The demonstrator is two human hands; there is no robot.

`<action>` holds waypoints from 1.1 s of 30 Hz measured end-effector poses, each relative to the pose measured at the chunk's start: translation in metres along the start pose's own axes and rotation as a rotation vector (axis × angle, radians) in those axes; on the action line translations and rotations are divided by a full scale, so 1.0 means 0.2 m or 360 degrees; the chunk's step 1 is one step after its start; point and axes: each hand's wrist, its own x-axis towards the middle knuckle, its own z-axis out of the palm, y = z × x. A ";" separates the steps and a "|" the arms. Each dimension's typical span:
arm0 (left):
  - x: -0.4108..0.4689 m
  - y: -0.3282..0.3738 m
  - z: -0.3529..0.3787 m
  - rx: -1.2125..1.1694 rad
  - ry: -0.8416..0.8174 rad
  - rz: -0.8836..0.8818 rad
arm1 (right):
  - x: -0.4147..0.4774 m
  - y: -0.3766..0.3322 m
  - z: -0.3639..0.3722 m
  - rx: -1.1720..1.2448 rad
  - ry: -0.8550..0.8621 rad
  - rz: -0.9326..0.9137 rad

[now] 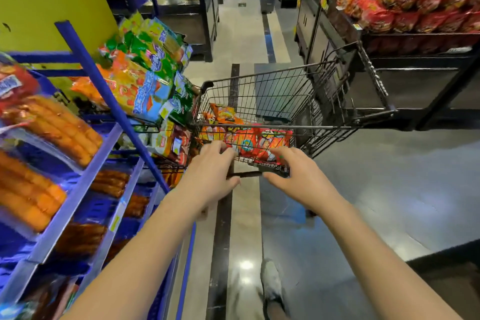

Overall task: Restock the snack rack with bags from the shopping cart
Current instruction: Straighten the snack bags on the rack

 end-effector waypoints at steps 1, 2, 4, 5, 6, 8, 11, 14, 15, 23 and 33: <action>0.07 -0.01 0.00 0.0007 -0.0003 -0.0018 | 0.08 0.03 0.00 0.0007 -0.0007 -0.0019; 0.14 -0.01 0.00 0.0016 -0.0008 -0.0041 | 0.17 0.07 0.00 0.0007 -0.0017 -0.0039; 0.31 -0.02 0.00 0.0033 -0.0019 -0.0084 | 0.36 0.14 -0.01 0.0004 -0.0024 -0.0071; 0.39 -0.02 0.00 0.0036 -0.0039 -0.0104 | 0.45 0.18 -0.02 0.0000 -0.0022 -0.0087; 0.46 -0.03 0.00 0.0035 -0.0057 -0.0128 | 0.54 0.22 -0.03 0.0002 -0.0027 -0.0110; 0.61 -0.03 -0.01 0.0032 -0.0071 -0.0175 | 0.71 0.28 -0.05 0.0013 -0.0065 -0.0148; 0.79 -0.05 -0.02 0.0013 -0.0079 -0.0220 | 0.92 0.35 -0.07 0.0035 -0.0139 -0.0170; 0.93 -0.08 -0.02 0.0012 -0.0105 -0.0265 | 1.10 0.41 -0.08 0.0046 -0.0156 -0.0201; 0.97 -0.09 -0.02 -0.0005 -0.0111 -0.0280 | 1.15 0.42 -0.09 0.0069 -0.0176 -0.0192; 1.32 -0.24 -0.03 -0.0031 -0.0149 -0.0313 | 1.54 0.46 -0.03 0.0082 -0.0289 -0.0183; 1.85 -0.65 0.05 -0.0147 -0.0252 -0.0303 | 2.14 0.43 0.17 0.0007 -0.0395 -0.0109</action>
